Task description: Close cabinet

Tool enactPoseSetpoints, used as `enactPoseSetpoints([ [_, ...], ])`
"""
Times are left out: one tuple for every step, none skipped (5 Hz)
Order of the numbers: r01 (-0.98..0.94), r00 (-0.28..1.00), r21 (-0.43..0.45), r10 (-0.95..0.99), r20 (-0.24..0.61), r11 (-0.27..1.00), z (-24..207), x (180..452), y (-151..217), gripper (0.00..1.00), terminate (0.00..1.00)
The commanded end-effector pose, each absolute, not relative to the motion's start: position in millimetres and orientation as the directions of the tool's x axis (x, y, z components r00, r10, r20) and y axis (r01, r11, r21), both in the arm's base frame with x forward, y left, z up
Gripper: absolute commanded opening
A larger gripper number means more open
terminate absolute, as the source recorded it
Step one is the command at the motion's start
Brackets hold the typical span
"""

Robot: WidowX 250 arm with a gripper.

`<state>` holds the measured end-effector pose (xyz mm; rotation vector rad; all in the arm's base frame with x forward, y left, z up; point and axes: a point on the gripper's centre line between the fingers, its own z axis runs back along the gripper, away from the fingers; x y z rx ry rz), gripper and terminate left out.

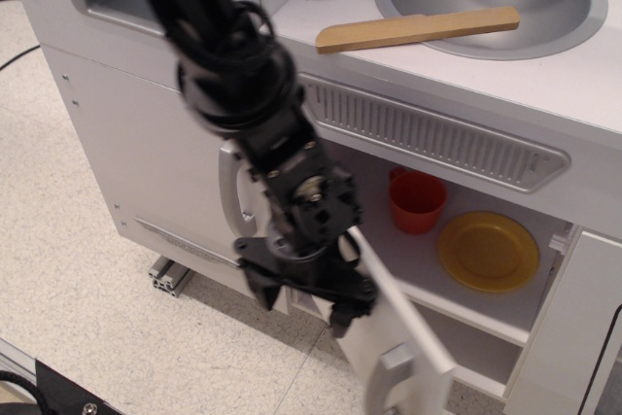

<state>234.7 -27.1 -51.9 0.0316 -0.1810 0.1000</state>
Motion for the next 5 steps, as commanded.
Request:
enactPoseSetpoints([
  [-0.185, 0.951, -0.021, 0.184, 0.249, 0.983, -44.5, 290.4, -57.8, 1.00, 0.00],
  [-0.240, 0.930, -0.033, 0.240, 0.279, 0.970, -41.7, 315.2, -63.3, 1.00, 0.00],
  [-0.274, 0.917, -0.035, 0.272, 0.291, 0.961, -40.3, 328.5, -61.5, 1.00, 0.00],
  [-0.215, 0.923, -0.029, 0.213, 0.321, 0.976, -33.4, 301.3, -53.4, 1.00, 0.00],
  [-0.162, 0.941, -0.028, 0.162, 0.298, 0.986, -26.2, 274.9, -40.6, 1.00, 0.00],
])
